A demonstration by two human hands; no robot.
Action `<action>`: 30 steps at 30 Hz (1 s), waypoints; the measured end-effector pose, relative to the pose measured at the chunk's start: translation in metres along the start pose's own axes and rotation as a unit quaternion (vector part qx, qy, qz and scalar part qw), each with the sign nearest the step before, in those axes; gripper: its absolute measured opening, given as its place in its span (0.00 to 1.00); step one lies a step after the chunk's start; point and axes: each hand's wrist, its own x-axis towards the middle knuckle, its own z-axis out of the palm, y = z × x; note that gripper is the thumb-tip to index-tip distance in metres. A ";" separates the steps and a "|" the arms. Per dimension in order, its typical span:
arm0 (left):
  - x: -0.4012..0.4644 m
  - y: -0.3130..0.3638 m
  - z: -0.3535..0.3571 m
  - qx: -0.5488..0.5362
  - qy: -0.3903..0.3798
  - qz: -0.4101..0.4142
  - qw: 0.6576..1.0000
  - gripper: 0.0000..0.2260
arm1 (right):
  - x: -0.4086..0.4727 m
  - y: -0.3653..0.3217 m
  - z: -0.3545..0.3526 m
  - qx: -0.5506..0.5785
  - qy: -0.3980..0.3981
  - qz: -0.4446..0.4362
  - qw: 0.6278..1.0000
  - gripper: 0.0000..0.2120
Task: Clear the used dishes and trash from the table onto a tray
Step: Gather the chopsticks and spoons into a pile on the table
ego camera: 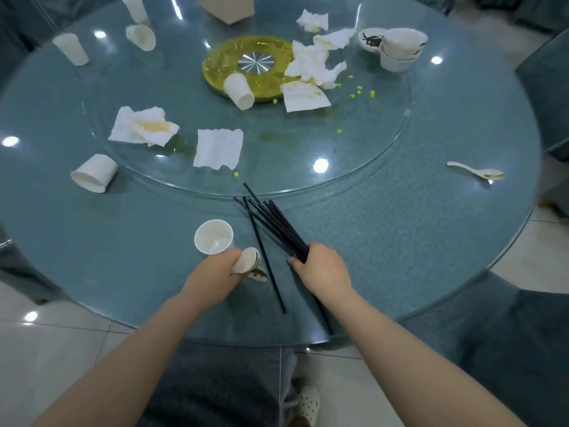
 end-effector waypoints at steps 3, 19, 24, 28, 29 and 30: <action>-0.011 -0.002 -0.001 -0.067 0.017 -0.047 0.997 0.05 | -0.003 -0.006 0.000 0.002 -0.011 0.007 1.000 0.25; -0.073 -0.013 -0.008 -0.110 0.000 -0.158 0.981 0.15 | -0.010 -0.025 0.010 -0.067 0.006 -0.019 0.998 0.11; -0.087 -0.008 -0.008 -0.112 -0.002 -0.163 0.980 0.11 | -0.003 -0.016 -0.005 -0.095 -0.034 -0.009 0.995 0.10; -0.102 0.008 -0.004 -0.120 0.042 -0.183 0.975 0.08 | -0.009 0.001 -0.012 -0.089 -0.028 -0.006 0.996 0.13; -0.106 0.011 -0.003 -0.119 0.057 -0.190 0.973 0.08 | -0.011 0.005 -0.012 -0.100 -0.024 -0.017 0.995 0.13; -0.111 0.015 -0.002 -0.119 0.071 -0.198 0.970 0.09 | -0.013 0.009 -0.012 -0.114 -0.024 -0.031 0.993 0.13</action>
